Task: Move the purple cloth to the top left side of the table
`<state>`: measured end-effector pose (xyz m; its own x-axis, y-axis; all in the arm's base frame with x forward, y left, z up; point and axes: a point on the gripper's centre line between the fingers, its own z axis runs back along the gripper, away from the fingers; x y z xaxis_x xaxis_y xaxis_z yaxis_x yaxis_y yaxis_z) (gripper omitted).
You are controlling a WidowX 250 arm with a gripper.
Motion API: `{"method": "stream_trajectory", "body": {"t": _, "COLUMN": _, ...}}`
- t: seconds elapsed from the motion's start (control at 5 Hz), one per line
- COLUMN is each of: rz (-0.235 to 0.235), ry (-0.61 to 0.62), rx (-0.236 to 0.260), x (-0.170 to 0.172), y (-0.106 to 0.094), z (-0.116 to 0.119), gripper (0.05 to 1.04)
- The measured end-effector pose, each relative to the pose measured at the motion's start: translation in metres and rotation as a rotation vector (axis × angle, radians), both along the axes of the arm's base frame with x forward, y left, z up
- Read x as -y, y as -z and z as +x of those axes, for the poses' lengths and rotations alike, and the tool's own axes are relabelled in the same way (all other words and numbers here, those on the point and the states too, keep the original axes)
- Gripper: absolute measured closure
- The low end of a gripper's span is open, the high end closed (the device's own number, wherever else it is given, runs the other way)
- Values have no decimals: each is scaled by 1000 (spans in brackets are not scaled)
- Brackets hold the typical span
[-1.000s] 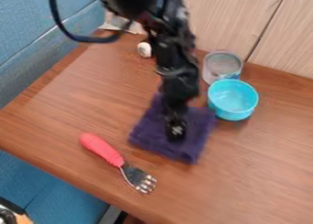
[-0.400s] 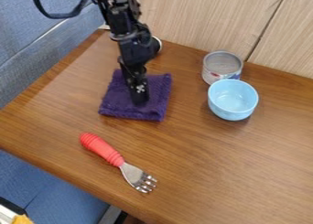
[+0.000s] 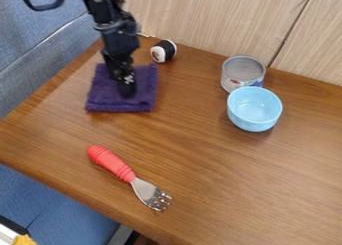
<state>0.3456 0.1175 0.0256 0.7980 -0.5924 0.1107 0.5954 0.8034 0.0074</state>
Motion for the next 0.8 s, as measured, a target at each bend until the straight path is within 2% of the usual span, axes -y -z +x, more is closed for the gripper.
{"method": "stream_trajectory", "body": {"t": 0.2, "rz": 5, "ry": -33, "rx": 6, "x": -6, "y": -2, "z": 0, "gripper": 83}}
{"method": "stream_trajectory", "body": {"t": 0.4, "rz": -4, "ry": -6, "rx": 4, "x": 3, "y": -4, "z": 2, "gripper": 83}}
{"method": "stream_trajectory", "body": {"t": 0.6, "rz": 2, "ry": 51, "rx": 72, "x": 21, "y": -33, "z": 11, "gripper": 83}}
{"method": "stream_trajectory", "body": {"t": 0.8, "rz": 47, "ry": 110, "rx": 78, "x": 32, "y": -58, "z": 13, "gripper": 84}}
